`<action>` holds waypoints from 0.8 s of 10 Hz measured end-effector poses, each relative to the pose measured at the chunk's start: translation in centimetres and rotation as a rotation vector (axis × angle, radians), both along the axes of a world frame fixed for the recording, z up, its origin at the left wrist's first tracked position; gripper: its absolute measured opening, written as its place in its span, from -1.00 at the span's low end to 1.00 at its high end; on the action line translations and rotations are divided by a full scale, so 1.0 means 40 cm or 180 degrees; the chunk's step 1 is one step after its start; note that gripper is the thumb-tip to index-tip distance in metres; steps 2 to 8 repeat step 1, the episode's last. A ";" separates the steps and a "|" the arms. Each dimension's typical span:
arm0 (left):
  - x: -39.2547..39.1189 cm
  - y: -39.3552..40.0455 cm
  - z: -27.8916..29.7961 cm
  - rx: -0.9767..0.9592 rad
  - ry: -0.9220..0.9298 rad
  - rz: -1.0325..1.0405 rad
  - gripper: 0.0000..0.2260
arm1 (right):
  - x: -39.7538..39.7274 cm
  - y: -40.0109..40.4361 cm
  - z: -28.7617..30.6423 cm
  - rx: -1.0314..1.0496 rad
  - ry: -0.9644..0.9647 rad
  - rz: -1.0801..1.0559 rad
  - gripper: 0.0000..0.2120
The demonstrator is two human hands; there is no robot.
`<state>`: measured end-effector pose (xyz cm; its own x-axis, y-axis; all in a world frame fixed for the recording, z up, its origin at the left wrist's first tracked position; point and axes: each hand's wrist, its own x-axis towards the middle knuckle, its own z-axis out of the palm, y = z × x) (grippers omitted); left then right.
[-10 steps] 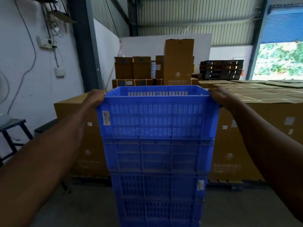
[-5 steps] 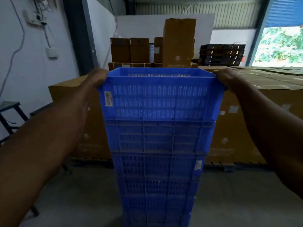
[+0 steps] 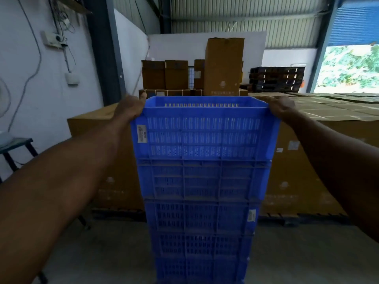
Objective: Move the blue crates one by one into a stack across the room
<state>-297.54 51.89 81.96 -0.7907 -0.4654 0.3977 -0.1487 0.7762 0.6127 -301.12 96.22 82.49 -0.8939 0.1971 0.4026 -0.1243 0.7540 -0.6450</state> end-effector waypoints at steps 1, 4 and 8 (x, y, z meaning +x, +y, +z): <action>0.015 0.031 -0.003 -0.0986 0.0953 -0.0116 -0.41 | 0.020 -0.003 -0.006 0.0329 0.0379 -0.0113 -0.31; 0.015 0.031 -0.003 -0.0986 0.0953 -0.0116 -0.41 | 0.020 -0.003 -0.006 0.0329 0.0379 -0.0113 -0.31; 0.015 0.031 -0.003 -0.0986 0.0953 -0.0116 -0.41 | 0.020 -0.003 -0.006 0.0329 0.0379 -0.0113 -0.31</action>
